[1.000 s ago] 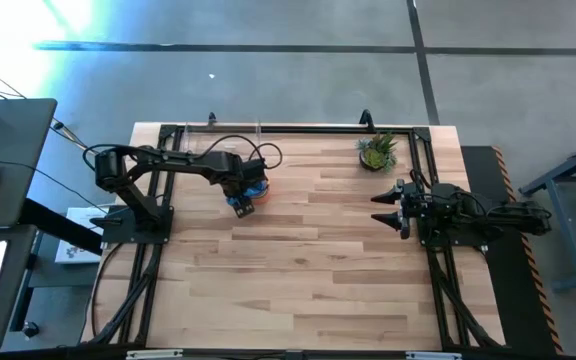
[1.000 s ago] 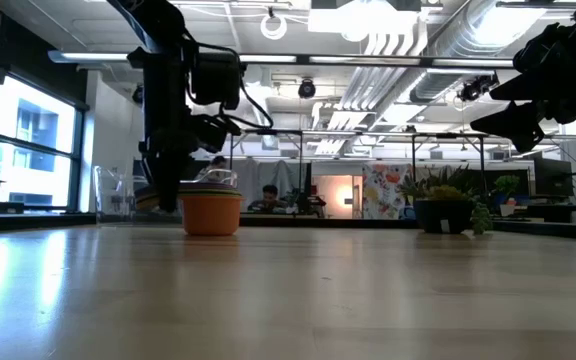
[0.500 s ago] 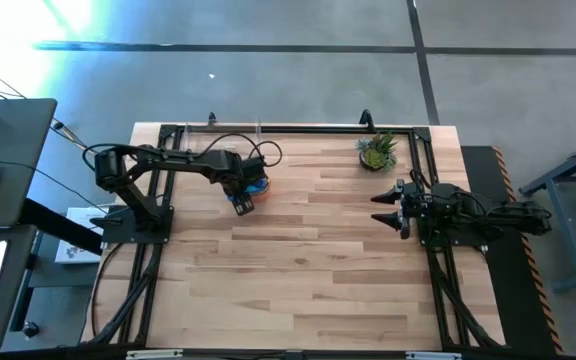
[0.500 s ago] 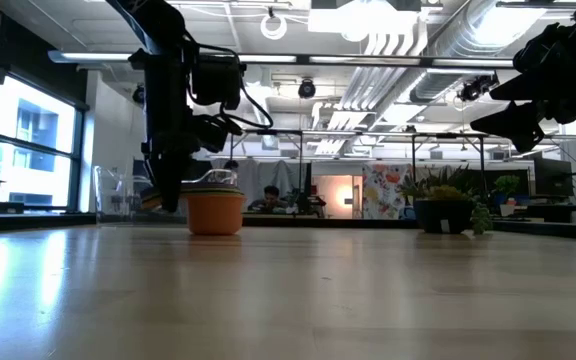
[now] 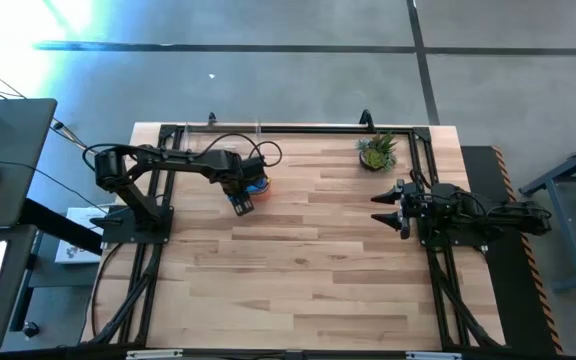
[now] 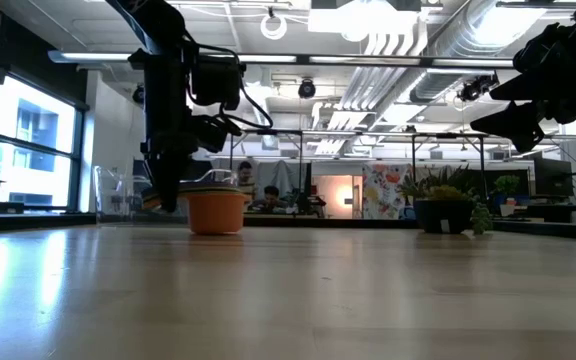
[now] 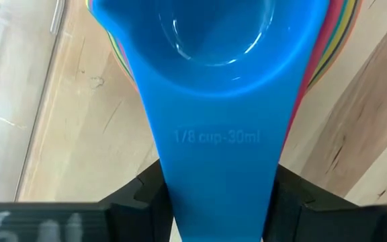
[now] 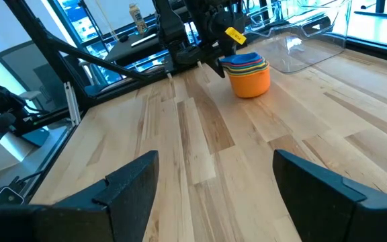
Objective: Nest measuring cups in basket
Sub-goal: Put the stacked colored measuring cups into the transparent bin
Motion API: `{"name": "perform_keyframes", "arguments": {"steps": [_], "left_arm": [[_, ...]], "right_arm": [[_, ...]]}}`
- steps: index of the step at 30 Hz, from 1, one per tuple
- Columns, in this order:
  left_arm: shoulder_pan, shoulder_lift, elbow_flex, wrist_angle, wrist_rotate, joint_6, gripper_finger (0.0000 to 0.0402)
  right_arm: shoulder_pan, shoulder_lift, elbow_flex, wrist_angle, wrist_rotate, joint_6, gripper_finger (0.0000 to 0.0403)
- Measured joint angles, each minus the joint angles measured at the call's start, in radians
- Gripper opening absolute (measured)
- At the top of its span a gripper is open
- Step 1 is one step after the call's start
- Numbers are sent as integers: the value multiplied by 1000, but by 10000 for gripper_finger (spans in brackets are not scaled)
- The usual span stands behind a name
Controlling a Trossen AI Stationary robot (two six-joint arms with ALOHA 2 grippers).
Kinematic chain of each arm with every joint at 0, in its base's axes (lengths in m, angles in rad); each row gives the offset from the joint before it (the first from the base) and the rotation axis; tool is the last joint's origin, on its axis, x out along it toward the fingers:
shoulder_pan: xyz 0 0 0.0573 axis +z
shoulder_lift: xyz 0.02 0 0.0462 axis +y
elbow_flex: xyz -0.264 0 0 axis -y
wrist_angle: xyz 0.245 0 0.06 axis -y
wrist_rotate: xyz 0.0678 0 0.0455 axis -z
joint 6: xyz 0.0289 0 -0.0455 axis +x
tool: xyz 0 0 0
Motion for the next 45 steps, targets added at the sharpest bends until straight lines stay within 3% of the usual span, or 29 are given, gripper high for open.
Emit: {"name": "perform_keyframes", "arguments": {"steps": [21, 45], "left_arm": [[-1, -72, 0, -42, -23, 44, 140], [-1, -72, 1, -28, -36, 72, 137]], "right_arm": [[0, 0, 0, 0, 0, 0, 284], [0, 0, 0, 0, 0, 0, 284]]}}
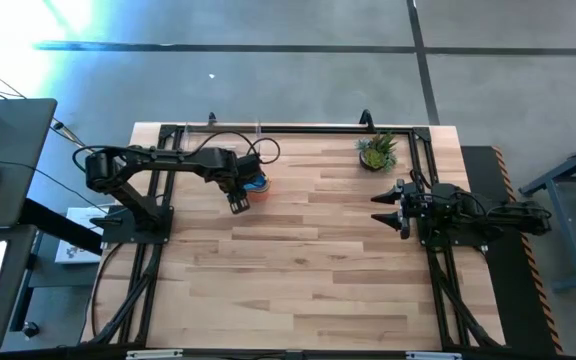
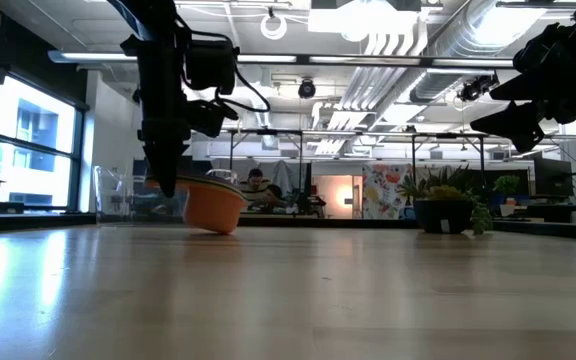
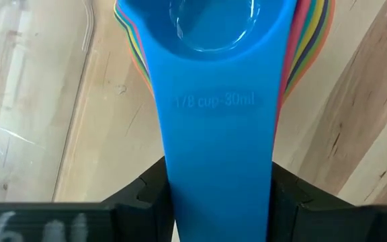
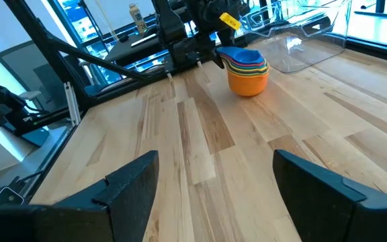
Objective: Nest measuring cups in basket
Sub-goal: Put the stacked colored measuring cups into the transparent bin
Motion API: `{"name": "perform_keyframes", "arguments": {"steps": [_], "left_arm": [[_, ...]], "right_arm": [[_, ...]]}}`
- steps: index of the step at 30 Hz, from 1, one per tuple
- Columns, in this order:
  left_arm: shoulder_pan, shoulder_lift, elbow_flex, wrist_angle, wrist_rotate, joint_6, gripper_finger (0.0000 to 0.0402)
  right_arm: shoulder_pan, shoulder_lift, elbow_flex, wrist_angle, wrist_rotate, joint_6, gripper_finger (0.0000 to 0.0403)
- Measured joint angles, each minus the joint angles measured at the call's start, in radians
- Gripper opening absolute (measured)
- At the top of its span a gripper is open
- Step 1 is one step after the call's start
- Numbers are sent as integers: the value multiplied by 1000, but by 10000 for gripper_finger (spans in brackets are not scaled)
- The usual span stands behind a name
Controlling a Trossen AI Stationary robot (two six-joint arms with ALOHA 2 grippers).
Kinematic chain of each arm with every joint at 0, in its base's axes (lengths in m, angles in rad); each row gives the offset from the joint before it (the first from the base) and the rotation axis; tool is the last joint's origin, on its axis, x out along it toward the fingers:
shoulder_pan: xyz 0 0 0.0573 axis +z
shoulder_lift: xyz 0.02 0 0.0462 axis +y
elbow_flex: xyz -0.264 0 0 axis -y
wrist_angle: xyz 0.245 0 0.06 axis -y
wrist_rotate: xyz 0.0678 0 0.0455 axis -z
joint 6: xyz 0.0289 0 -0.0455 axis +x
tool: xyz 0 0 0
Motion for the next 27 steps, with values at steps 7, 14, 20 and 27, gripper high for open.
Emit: {"name": "perform_keyframes", "arguments": {"steps": [7, 14, 20, 27], "left_arm": [[0, -19, 0, 2, -13, 6, 136], [0, -19, 0, -6, -9, -3, 137], [1, -19, 0, -13, -9, -22, 153], [2, 11, 1, -14, 26, -23, 176]], "right_arm": [[0, 0, 0, 0, 0, 0, 284], [0, 0, 0, 0, 0, 0, 284], [0, 0, 0, 0, 0, 0, 284], [0, 0, 0, 0, 0, 0, 284]]}}
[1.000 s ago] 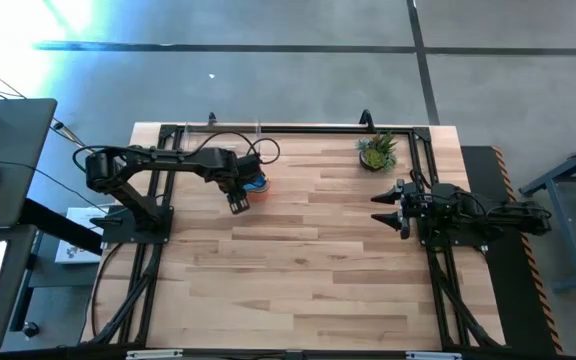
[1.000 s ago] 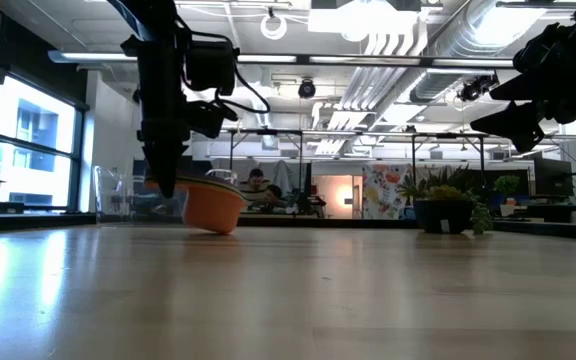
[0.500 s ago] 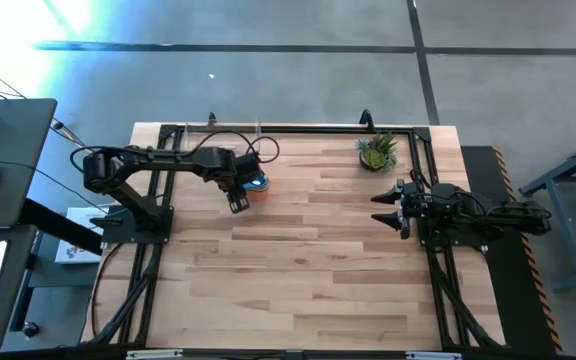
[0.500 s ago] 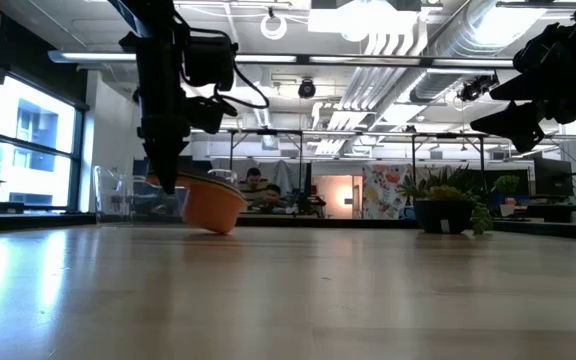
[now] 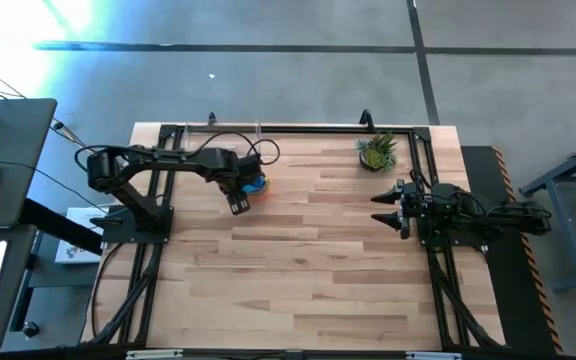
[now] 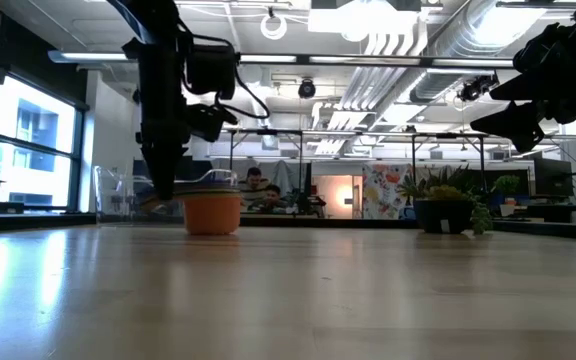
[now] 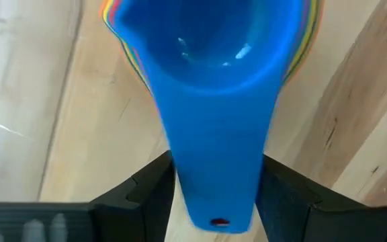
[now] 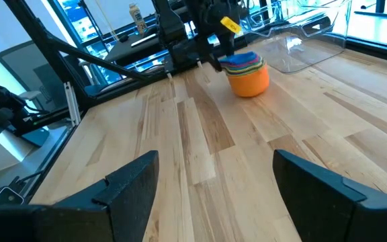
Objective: Nest measuring cups in basket
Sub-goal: Put the stacked colored measuring cups into the transparent bin
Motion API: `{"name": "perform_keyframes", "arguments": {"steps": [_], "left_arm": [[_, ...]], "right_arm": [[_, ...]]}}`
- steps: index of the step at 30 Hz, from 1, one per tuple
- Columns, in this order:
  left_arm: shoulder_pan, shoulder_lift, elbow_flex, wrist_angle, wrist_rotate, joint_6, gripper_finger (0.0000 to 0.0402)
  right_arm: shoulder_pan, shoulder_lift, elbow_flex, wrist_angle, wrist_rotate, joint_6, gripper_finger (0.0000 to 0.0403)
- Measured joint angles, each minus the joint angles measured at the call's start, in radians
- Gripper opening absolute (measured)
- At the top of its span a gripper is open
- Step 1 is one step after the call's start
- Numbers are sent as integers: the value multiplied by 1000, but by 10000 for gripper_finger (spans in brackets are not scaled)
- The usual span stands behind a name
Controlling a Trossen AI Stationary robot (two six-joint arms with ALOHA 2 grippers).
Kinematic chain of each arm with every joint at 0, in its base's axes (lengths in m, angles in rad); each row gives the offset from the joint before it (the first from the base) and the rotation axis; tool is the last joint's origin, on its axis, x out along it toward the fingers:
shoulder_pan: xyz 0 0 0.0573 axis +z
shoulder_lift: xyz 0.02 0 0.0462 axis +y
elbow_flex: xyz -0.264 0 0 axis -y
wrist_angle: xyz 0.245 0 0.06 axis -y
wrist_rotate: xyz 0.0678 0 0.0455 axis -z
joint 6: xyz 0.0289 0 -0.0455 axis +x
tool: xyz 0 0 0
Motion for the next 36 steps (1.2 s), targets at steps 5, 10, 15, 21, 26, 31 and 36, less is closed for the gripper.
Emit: {"name": "perform_keyframes", "arguments": {"steps": [5, 10, 15, 21, 26, 31, 36], "left_arm": [[0, 29, 0, 10, 23, -33, 176], [0, 29, 0, 17, 31, -78, 178], [0, 29, 0, 24, 67, -113, 190], [0, 16, 0, 26, 101, -131, 226], [0, 8, 22, 16, 105, -127, 264], [0, 8, 65, 12, 103, -114, 298], [1, 8, 107, 12, 79, -130, 329]], "right_arm": [[0, 0, 0, 0, 0, 0, 284], [0, 0, 0, 0, 0, 0, 284], [0, 0, 0, 0, 0, 0, 284], [0, 0, 0, 0, 0, 0, 284], [0, 0, 0, 0, 0, 0, 284], [0, 0, 0, 0, 0, 0, 284], [0, 0, 0, 0, 0, 0, 284]]}}
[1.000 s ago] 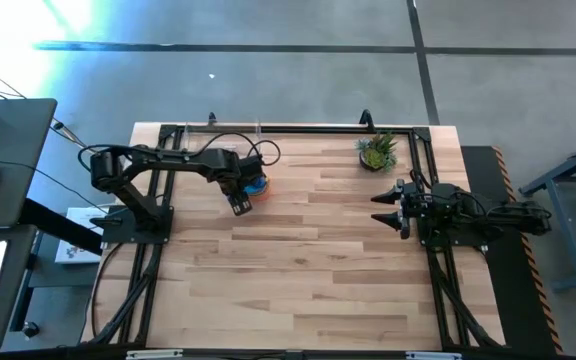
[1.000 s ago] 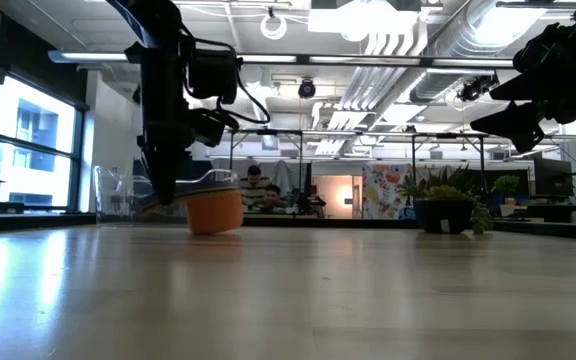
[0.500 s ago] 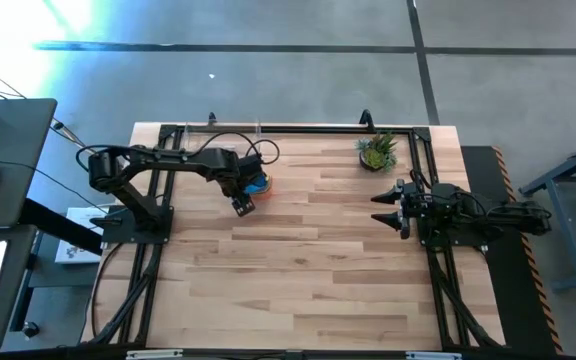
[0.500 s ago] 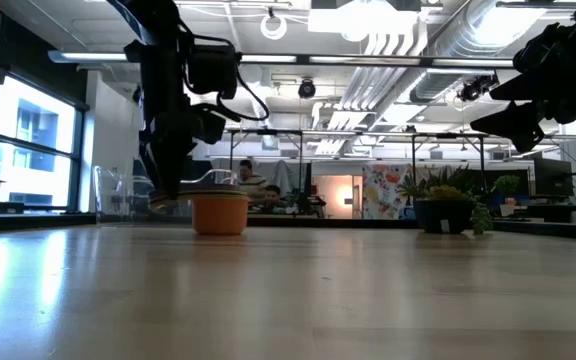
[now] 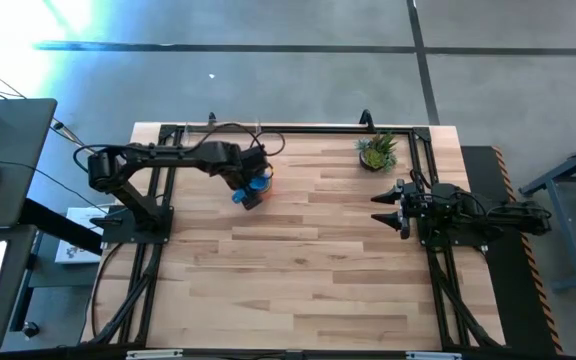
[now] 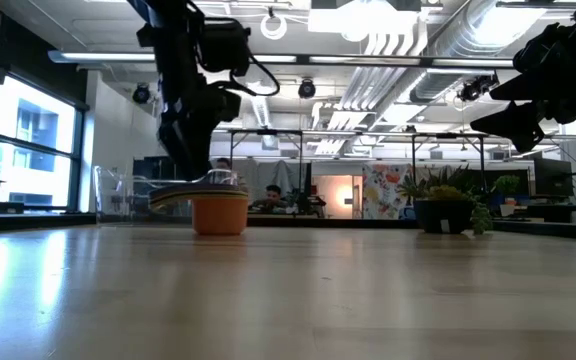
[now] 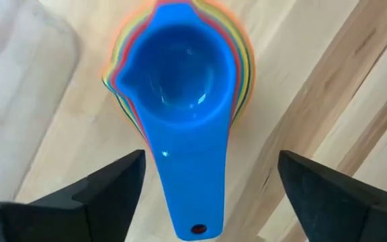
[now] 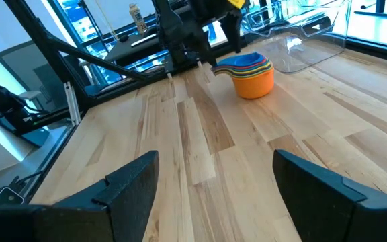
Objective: Nest measuring cups in basket
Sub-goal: Put the stacked colored measuring cups into the transparent bin
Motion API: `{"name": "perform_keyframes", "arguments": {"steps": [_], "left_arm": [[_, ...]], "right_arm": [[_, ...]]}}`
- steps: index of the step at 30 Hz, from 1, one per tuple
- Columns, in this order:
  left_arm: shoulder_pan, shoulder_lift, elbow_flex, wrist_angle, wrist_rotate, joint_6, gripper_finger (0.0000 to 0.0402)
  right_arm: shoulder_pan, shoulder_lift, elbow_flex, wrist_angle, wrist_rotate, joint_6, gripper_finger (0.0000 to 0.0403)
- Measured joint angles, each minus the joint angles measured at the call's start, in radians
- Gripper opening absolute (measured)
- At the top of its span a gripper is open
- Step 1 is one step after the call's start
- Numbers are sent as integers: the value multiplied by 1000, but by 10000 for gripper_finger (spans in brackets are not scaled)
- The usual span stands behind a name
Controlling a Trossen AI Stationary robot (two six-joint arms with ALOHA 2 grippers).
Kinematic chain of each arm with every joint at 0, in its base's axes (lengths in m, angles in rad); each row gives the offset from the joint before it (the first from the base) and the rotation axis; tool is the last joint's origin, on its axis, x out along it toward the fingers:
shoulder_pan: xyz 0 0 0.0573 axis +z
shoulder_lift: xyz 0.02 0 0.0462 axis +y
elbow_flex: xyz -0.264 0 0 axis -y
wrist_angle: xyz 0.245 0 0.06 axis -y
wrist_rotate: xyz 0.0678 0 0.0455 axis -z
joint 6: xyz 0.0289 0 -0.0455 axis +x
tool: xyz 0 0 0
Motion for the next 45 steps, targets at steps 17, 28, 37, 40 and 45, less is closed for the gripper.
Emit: {"name": "perform_keyframes", "arguments": {"steps": [17, 28, 37, 40, 45], "left_arm": [[66, 0, 65, -22, 87, -121, 399], [69, 1, 65, -8, 62, -19, 400], [69, 20, 65, 4, 54, -117, 400], [70, 40, 65, 7, 55, -133, 400], [70, 61, 64, 7, 63, -133, 400]], "right_arm": [[0, 0, 0, 0, 0, 0, 284], [0, 0, 0, 0, 0, 0, 284], [0, 0, 0, 0, 0, 0, 284], [0, 0, 0, 0, 0, 0, 284], [0, 0, 0, 0, 0, 0, 284]]}}
